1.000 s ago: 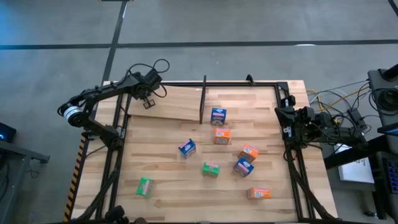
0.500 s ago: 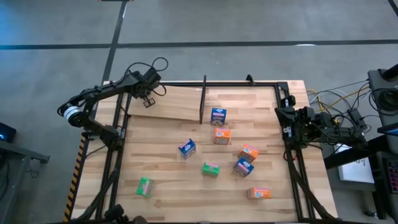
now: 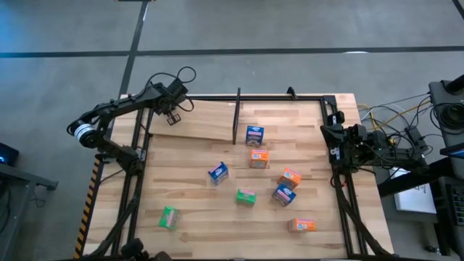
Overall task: Stack cereal on shelf
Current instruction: Put the top left green cereal box on the shelf
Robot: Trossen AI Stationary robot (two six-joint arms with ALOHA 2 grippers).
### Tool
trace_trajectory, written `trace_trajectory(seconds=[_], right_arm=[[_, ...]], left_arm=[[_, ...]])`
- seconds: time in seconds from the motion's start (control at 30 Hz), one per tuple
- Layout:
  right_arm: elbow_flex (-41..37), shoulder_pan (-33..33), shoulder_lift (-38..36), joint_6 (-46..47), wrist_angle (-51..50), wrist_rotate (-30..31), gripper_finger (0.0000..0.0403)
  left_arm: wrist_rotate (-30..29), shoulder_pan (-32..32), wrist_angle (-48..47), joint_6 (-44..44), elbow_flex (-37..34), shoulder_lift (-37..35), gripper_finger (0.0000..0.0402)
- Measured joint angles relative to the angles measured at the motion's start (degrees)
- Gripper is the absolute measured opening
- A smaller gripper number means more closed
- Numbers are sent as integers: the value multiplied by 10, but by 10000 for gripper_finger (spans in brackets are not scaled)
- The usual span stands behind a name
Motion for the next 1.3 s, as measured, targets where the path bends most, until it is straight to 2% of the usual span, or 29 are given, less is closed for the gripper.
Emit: trace_trajectory(seconds=[0.17,0.93,1.1,1.3], right_arm=[[0,0,0,0,0,0,9],[0,0,0,0,0,0,9],[0,0,0,0,0,0,9],[0,0,0,0,0,0,9]], left_arm=[[-34,0,-7,0,0,0,0],[-38,0,-7,2,0,-1,0],[-67,0,-7,2,0,-2,0],[-66,0,-7,-3,0,-2,0]])
